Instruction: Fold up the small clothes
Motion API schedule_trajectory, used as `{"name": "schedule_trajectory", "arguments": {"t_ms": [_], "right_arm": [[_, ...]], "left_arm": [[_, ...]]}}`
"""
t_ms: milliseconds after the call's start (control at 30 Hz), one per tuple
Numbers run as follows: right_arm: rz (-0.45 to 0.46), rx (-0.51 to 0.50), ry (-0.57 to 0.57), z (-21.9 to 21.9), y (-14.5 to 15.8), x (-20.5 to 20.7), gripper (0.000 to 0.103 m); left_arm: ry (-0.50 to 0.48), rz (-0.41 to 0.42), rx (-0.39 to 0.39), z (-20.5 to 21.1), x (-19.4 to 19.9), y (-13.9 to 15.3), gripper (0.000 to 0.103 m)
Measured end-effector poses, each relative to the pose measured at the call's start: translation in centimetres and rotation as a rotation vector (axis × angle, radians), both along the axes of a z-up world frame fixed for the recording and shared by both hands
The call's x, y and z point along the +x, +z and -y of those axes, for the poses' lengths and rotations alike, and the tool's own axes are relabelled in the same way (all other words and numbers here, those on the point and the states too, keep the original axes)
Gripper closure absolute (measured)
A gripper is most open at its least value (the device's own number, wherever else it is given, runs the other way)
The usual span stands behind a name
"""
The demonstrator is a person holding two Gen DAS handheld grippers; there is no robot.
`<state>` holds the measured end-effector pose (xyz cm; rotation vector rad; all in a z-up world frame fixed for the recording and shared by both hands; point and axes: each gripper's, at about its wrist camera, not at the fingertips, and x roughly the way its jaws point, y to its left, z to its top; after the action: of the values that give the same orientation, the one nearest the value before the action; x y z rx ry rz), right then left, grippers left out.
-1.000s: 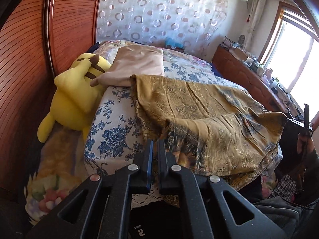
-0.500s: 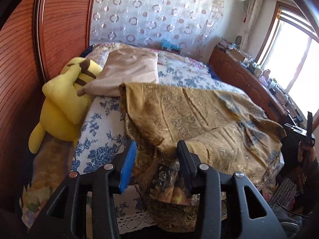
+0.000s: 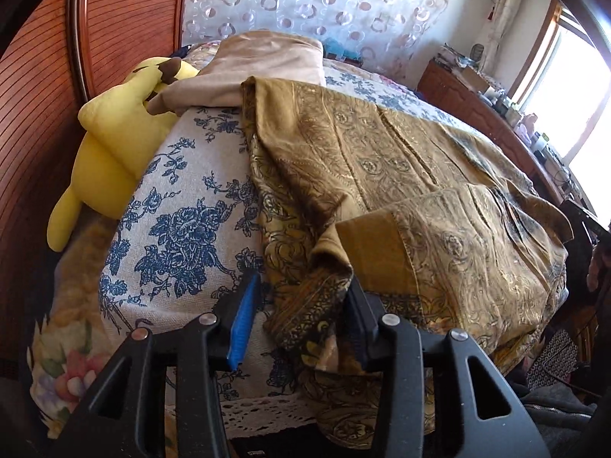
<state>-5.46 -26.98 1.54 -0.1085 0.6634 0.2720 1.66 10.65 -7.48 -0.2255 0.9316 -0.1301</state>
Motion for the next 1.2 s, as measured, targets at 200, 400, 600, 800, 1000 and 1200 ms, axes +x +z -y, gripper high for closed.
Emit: {"name": "schedule_trajectory", "arguments": {"t_ms": [200,400,600,800,1000,1200], "right_arm": [[-0.035,-0.019,0.043,-1.7,-1.6,1.3,0.055],[-0.07,-0.035,0.045,-1.3,-2.5,1.6,0.055],[-0.055,-0.035,0.027,-0.3,-1.1,0.9,0.055],[-0.001,-0.016,0.025,0.0,1.0,-1.3,0.055],[0.001,0.008,0.039,-0.9,0.6,-1.7,0.055],[-0.048,-0.007,0.056,-1.0,-0.6,-1.9,0.055]], "left_arm": [[-0.041,0.002,-0.07,0.2,-0.6,-0.3,0.087],[-0.07,0.083,-0.102,0.7,-1.2,3.1,0.096],[-0.149,0.237,-0.156,2.4,0.2,11.0,0.097],[-0.173,0.36,-0.148,3.6,2.1,16.4,0.097],[-0.168,0.387,-0.124,4.6,5.3,18.1,0.097],[-0.188,0.42,-0.141,5.6,6.6,20.0,0.097]]}}
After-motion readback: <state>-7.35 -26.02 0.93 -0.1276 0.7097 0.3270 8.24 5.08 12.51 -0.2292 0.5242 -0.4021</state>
